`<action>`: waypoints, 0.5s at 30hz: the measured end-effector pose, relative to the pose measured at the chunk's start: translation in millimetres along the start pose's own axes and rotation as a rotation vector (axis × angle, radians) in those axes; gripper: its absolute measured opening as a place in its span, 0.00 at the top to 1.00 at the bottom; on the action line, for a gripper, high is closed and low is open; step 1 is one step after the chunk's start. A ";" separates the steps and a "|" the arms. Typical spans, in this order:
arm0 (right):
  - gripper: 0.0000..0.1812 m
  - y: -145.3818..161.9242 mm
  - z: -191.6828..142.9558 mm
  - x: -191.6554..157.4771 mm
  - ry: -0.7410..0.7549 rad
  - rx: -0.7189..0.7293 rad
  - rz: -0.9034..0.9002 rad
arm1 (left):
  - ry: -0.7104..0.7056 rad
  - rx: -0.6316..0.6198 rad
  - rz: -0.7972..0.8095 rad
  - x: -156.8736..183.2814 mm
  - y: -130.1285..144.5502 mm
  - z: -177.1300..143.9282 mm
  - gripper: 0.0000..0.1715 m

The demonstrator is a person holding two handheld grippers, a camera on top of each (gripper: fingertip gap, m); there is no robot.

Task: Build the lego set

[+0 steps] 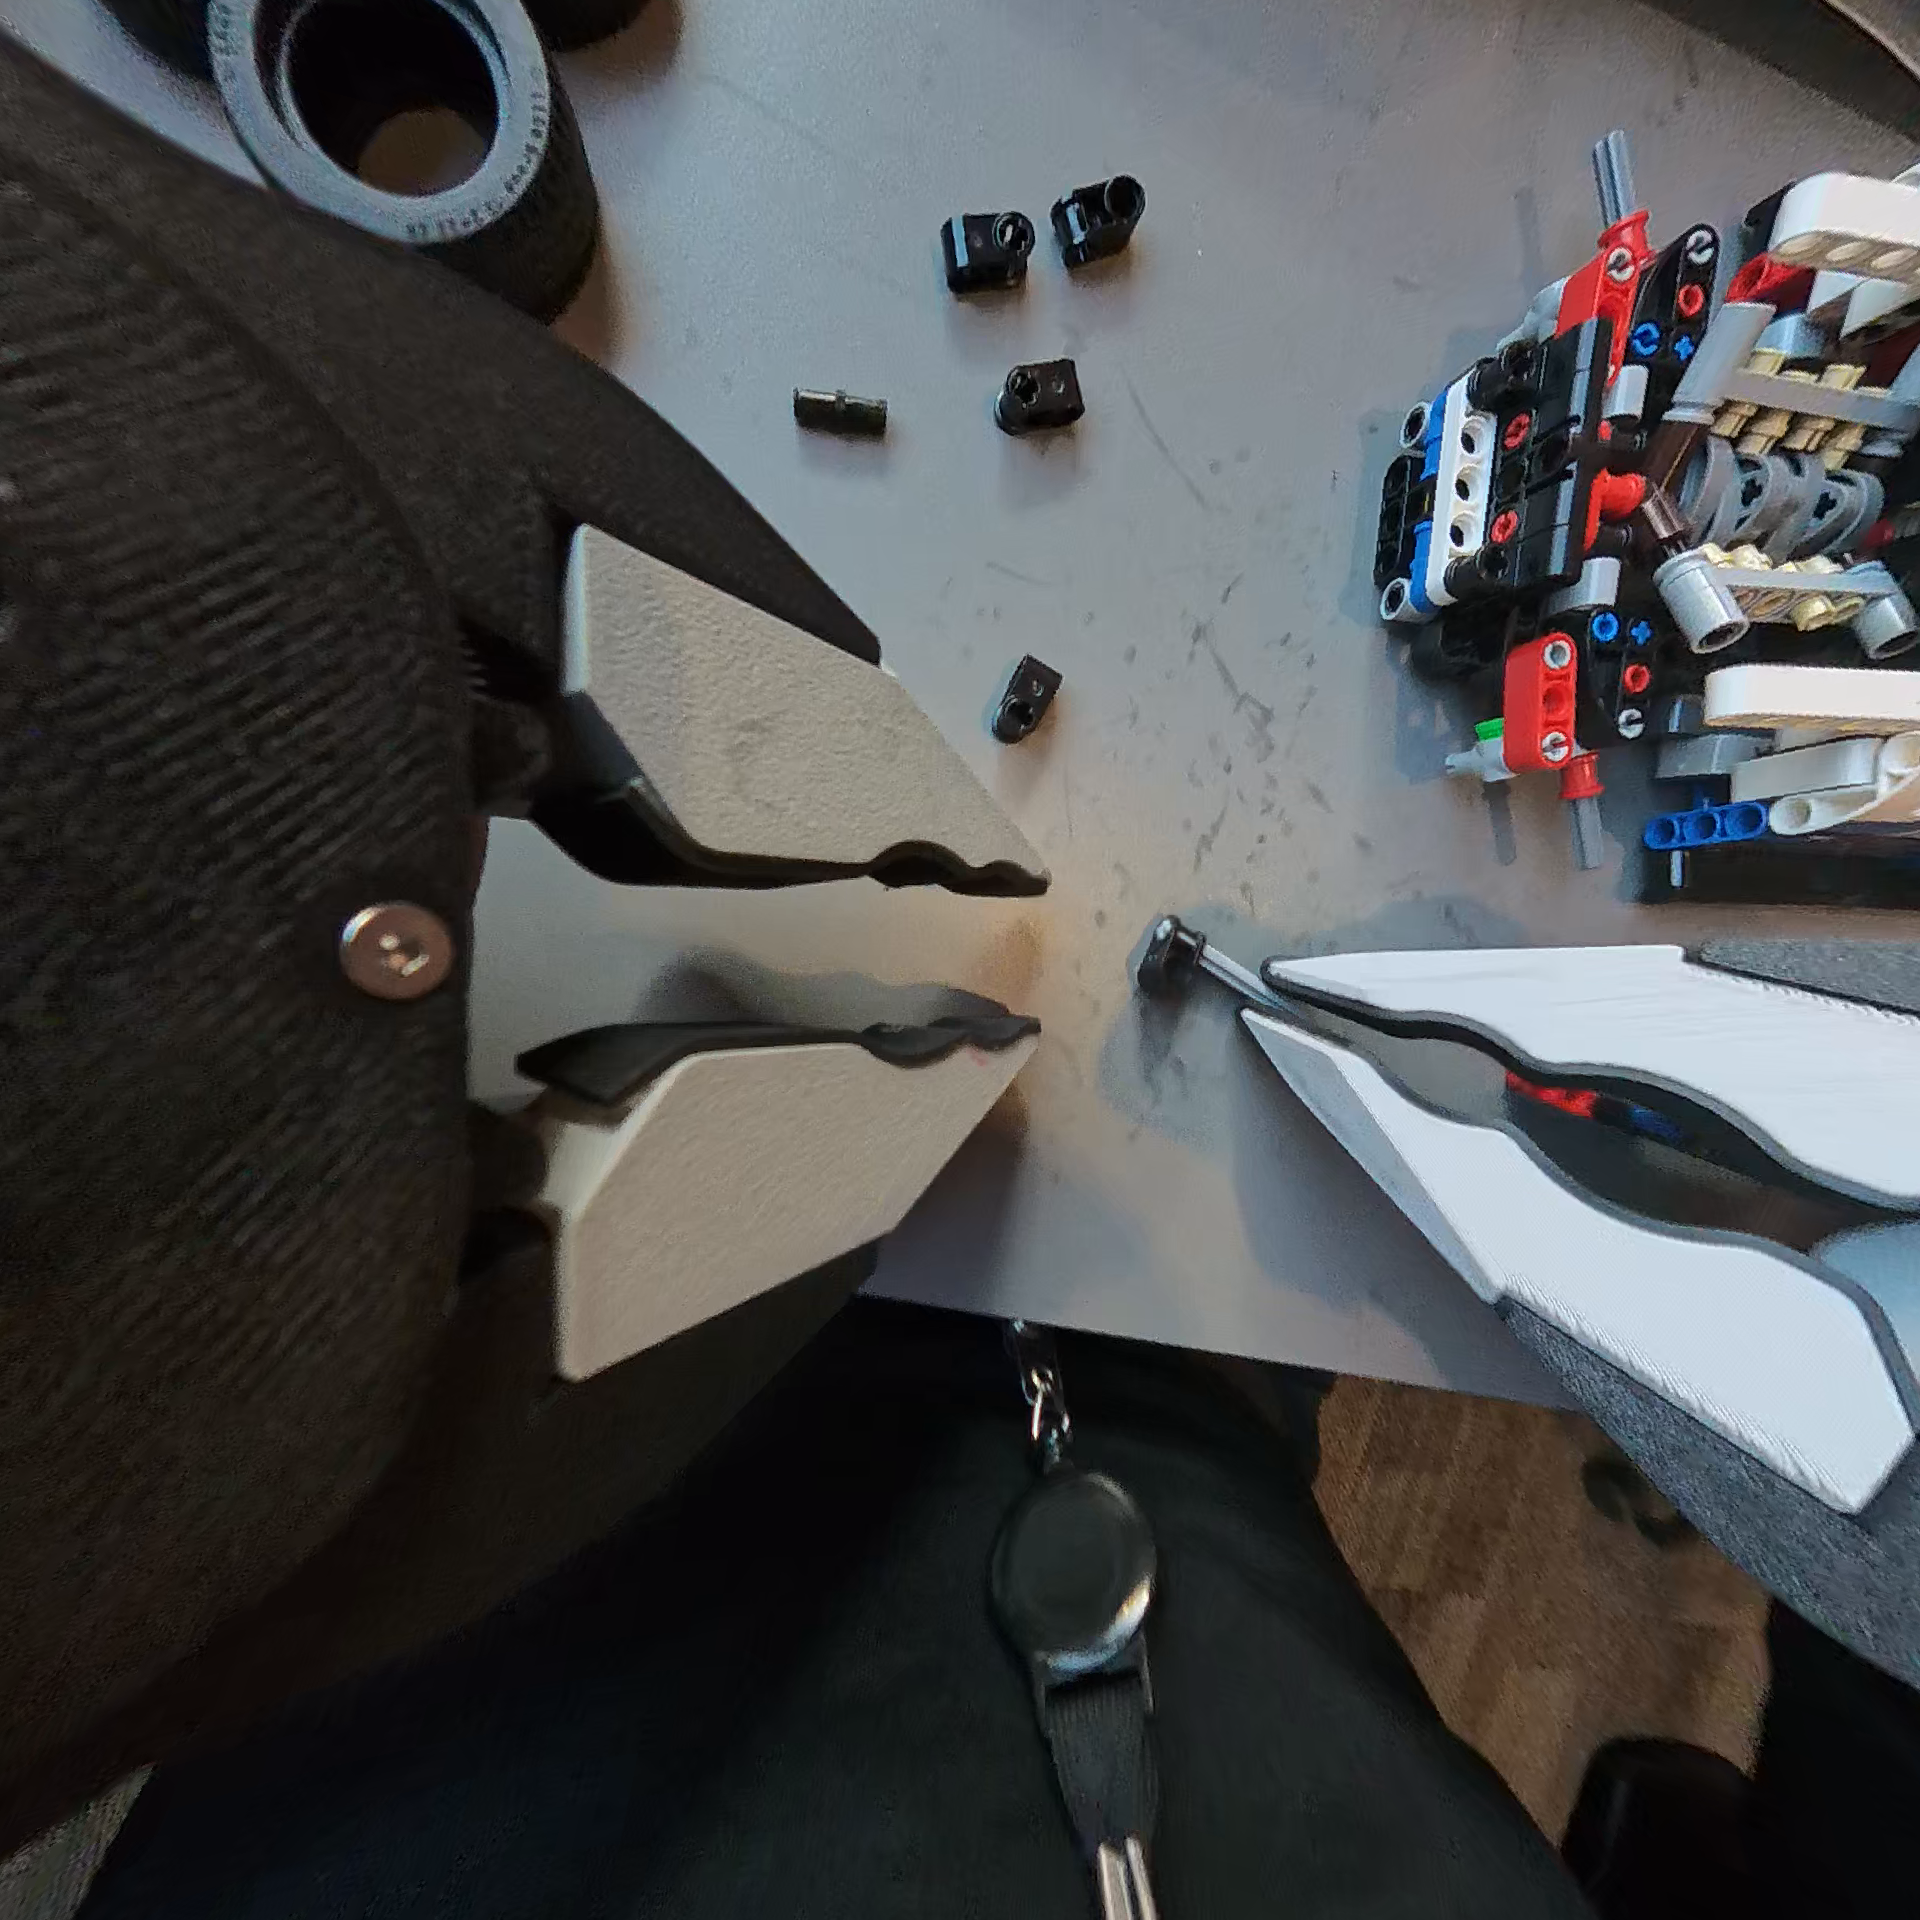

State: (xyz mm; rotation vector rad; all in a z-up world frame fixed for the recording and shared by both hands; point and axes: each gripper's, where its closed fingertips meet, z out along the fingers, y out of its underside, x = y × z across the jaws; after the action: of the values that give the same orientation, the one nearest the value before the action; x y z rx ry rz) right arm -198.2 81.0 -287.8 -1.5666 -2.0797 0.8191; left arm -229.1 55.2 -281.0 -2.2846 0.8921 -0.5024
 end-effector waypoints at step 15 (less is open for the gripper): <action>0.98 -0.9 0.1 1.3 0.037 -0.049 -0.197 | 0.054 -0.096 0.189 -0.7 -13.0 20.5 0.90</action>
State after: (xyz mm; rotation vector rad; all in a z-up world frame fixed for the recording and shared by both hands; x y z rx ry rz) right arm -199.4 82.1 -287.3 -1.3628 -2.1998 0.6693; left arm -212.4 71.6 -287.2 -2.2511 1.1686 -0.4473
